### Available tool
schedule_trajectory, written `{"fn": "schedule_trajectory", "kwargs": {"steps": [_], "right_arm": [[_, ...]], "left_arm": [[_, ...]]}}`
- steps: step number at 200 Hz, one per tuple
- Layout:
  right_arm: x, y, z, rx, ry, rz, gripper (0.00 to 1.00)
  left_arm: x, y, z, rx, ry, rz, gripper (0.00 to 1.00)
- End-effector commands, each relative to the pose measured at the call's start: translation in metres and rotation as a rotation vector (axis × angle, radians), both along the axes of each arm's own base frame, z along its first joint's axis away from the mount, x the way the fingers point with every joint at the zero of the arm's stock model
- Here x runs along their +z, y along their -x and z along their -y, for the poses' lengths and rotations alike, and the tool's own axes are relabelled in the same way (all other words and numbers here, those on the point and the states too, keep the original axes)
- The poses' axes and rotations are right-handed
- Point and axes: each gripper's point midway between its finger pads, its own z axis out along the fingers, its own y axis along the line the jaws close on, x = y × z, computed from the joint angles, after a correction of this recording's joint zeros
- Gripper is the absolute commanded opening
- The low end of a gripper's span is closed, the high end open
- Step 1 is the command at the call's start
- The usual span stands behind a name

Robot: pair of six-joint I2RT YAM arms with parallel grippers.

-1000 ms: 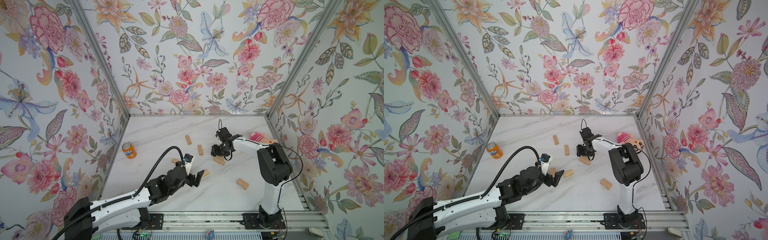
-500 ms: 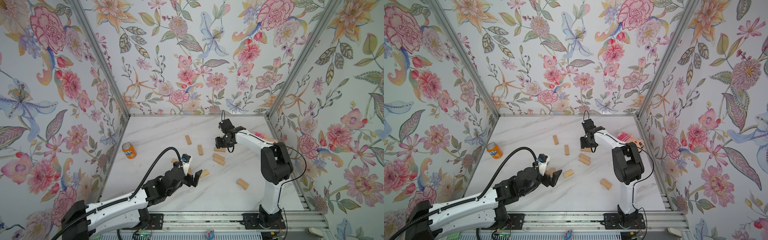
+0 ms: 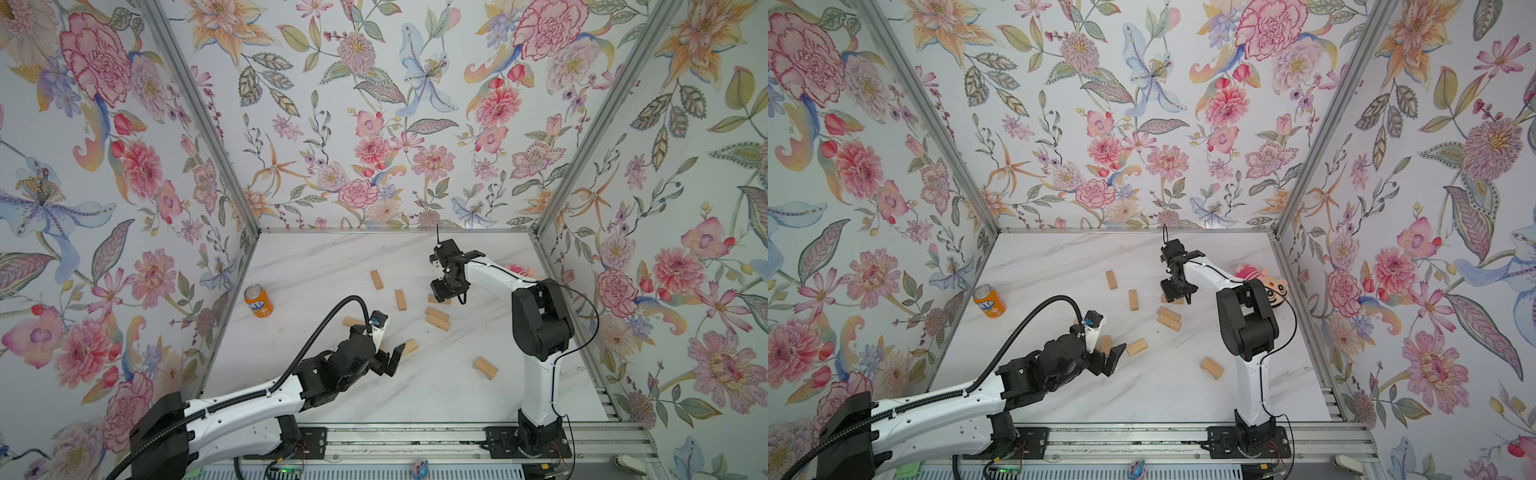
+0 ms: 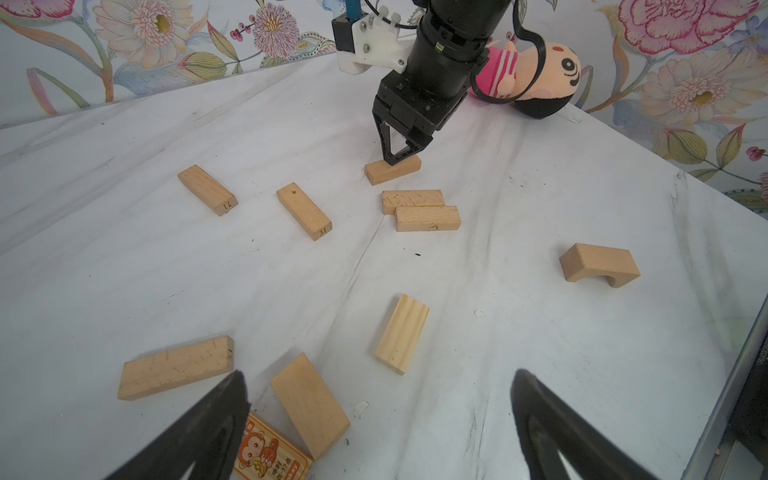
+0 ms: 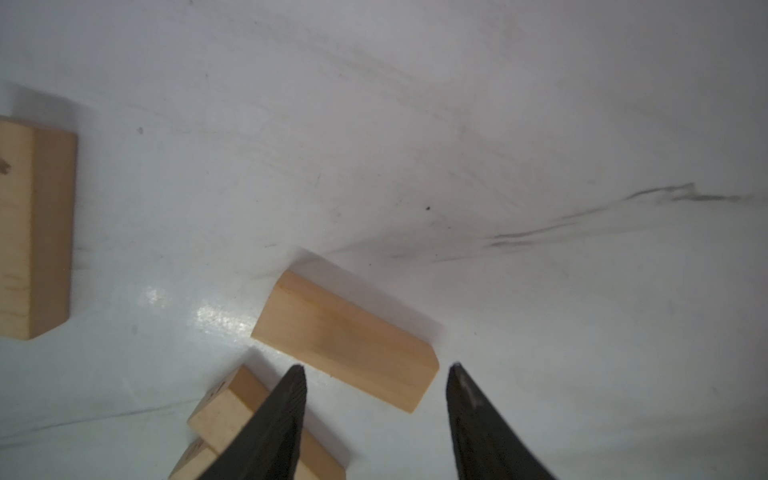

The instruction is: Build the wood block tower

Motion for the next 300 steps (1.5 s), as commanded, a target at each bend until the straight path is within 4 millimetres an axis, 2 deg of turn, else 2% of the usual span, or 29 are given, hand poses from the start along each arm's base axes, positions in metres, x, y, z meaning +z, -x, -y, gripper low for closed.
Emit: {"fn": "schedule_trajectory", "kwargs": {"steps": [1,40,95,162,233,251,300], "right_arm": [[-0.005,0.005,-0.002,0.072,0.044,-0.018,0.58],[-0.013,0.004,-0.007,0.122,0.053,-0.029,0.59],[-0.019,0.002,-0.008,0.154,0.067,-0.036,0.67],[-0.032,-0.006,-0.007,0.137,0.049,-0.062,0.63],[-0.031,-0.011,-0.004,0.051,0.036,-0.057,0.33],[-0.027,-0.018,-0.005,0.000,0.021,-0.042,0.22],[-0.011,-0.029,-0.030,-0.083,-0.100,-0.029,0.19]], "left_arm": [[0.010,0.001,0.008,-0.028,-0.001,0.028,0.99],[0.007,0.000,0.010,-0.034,-0.014,0.025,0.99],[0.006,0.000,0.014,-0.049,-0.022,0.031,0.99],[0.004,-0.002,0.013,-0.043,-0.038,0.036,0.99],[0.004,-0.003,0.010,-0.031,-0.040,0.039,0.99],[0.003,-0.004,0.009,-0.024,-0.042,0.036,0.99],[0.006,-0.003,-0.002,0.010,-0.045,0.034,0.99]]}}
